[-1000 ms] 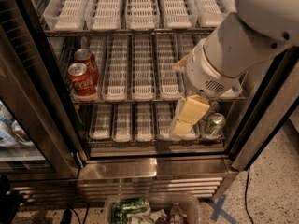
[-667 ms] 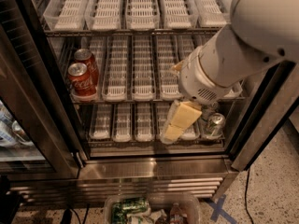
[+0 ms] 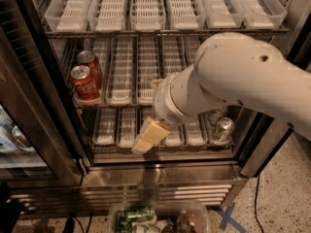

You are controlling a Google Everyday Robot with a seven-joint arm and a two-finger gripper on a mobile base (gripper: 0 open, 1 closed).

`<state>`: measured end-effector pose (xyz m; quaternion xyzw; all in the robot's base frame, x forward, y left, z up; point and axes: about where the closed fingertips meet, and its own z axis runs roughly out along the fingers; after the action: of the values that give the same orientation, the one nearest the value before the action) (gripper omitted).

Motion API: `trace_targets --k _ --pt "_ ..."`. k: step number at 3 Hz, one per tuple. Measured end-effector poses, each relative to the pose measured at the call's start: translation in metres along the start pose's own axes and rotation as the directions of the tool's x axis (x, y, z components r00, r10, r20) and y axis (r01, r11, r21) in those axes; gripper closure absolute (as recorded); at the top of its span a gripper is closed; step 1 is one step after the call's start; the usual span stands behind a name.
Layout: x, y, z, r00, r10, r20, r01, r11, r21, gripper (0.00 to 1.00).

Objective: Pick coke can from middle shelf of fridge

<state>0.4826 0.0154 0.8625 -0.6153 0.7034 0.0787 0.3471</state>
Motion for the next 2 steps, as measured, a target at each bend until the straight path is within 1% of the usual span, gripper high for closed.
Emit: trace_targets --k 1,2 --pt "-0.0073 -0.0109 -0.0017 1.000 -0.004 0.023 0.003 0.9990 0.045 0.00" --pt "-0.0074 -0.0109 -0.0017 1.000 -0.004 0.023 0.003 0.9990 0.045 0.00"
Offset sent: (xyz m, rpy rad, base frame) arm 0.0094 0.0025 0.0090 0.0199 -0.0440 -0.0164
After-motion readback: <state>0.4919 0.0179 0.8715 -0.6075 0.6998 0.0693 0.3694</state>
